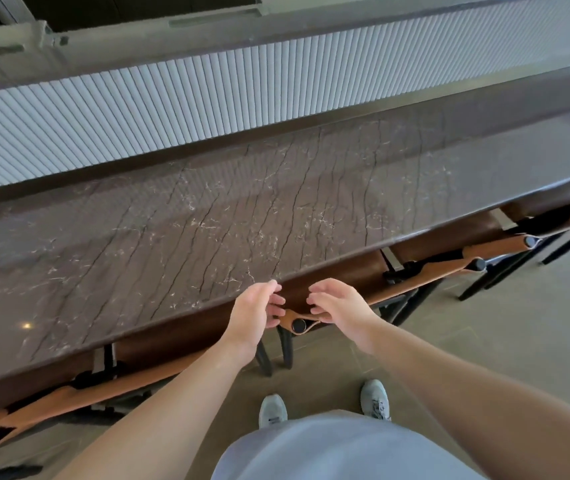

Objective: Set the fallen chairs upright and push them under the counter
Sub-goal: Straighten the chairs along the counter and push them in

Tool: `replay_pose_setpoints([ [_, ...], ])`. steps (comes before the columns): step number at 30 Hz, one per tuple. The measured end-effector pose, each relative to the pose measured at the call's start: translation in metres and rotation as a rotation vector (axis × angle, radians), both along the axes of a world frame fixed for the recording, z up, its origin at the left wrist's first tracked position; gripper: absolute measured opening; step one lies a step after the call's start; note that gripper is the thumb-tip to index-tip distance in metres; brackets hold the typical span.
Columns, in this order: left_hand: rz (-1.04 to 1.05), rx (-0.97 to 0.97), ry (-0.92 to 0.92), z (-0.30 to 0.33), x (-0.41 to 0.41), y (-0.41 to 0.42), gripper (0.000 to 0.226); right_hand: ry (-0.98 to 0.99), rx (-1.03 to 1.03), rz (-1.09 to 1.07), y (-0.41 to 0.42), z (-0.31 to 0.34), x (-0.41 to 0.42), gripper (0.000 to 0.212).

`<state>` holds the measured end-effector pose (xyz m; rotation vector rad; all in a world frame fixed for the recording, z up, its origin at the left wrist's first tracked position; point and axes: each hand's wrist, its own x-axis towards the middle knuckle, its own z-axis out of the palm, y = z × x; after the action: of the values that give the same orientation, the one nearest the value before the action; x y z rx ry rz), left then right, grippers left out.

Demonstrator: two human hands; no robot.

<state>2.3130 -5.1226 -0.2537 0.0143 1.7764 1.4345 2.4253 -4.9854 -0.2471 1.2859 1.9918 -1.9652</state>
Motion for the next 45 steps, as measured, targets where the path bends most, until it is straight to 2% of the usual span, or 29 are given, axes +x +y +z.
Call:
replay_pose_setpoints([
  [2,0.108,0.060,-0.142,0.002,0.007,0.010,0.029,0.060,-0.168,-0.173,0.006,0.006,0.009,0.014],
  [5,0.122,0.096,-0.256,0.000,0.024,0.029,0.030,0.136,-0.265,-0.361,0.018,0.011,0.033,0.017],
  [11,0.092,0.134,-0.234,0.018,0.071,0.078,0.020,0.241,-0.332,-0.516,0.049,0.017,0.095,0.016],
  [19,0.165,0.166,-0.242,0.046,0.162,0.147,0.019,0.352,-0.402,-0.571,0.128,0.030,0.185,0.019],
  [31,0.052,0.109,-0.101,0.061,0.317,0.250,0.024,0.392,-0.388,-0.579,0.241,0.037,0.354,0.019],
  [36,0.021,0.097,-0.112,0.060,0.337,0.289,0.024,0.378,-0.405,-0.617,0.271,0.036,0.381,0.017],
  [45,0.031,0.116,-0.172,0.038,0.317,0.364,0.025,0.290,-0.330,-0.586,0.330,0.040,0.367,0.017],
])
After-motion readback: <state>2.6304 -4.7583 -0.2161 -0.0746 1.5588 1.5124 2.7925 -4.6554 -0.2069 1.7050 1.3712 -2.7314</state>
